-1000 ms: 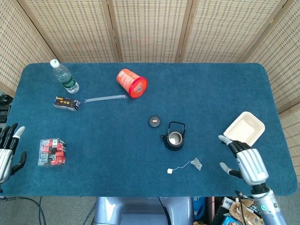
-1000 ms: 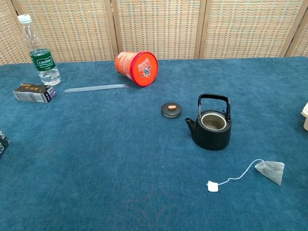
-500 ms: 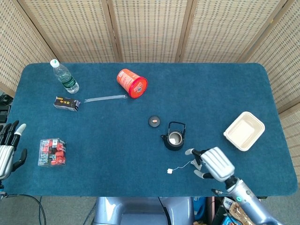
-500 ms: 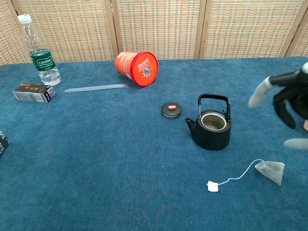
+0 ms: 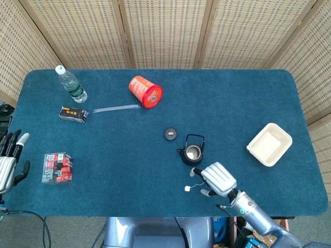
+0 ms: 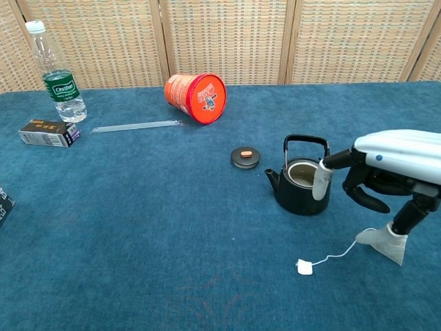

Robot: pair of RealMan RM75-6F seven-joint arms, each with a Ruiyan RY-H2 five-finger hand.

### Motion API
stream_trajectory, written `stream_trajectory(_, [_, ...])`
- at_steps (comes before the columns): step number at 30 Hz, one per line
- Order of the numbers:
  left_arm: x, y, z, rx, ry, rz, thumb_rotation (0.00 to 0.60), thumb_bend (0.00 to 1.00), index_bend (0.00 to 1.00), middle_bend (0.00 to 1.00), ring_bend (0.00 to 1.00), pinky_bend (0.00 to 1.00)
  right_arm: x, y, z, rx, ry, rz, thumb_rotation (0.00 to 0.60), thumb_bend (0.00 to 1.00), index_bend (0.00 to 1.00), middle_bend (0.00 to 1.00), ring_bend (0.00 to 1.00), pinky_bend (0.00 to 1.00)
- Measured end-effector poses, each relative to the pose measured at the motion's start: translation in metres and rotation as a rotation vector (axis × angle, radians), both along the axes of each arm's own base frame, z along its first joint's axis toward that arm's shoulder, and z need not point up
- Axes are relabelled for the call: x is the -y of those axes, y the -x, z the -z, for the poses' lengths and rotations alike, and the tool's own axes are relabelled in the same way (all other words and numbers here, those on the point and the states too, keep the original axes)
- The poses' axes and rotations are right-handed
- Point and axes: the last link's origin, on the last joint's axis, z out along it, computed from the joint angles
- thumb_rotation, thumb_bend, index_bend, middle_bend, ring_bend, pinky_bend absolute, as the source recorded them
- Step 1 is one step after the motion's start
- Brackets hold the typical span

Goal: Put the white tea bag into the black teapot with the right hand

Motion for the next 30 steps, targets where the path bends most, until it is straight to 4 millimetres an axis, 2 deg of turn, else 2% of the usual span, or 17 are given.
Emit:
stream_trajectory(19, [-0.005, -0.005, 0.003, 0.003, 0.014, 0.012, 0.600, 0.51, 0.00, 0.00, 0.00, 0.00, 0.002, -0.001, 0.036, -0.074, -0.031, -0.047, 0.600, 0.33, 0.48, 0.91, 0.95, 0.97])
stream_trajectory(30, [-0.005, -0.001, 0.006, 0.011, 0.025, 0.001, 0.600, 0.51, 0.00, 0.00, 0.00, 0.00, 0.005, -0.004, 0.058, -0.105, -0.056, -0.054, 0.600, 0.34, 0.52, 0.91, 0.96, 0.97])
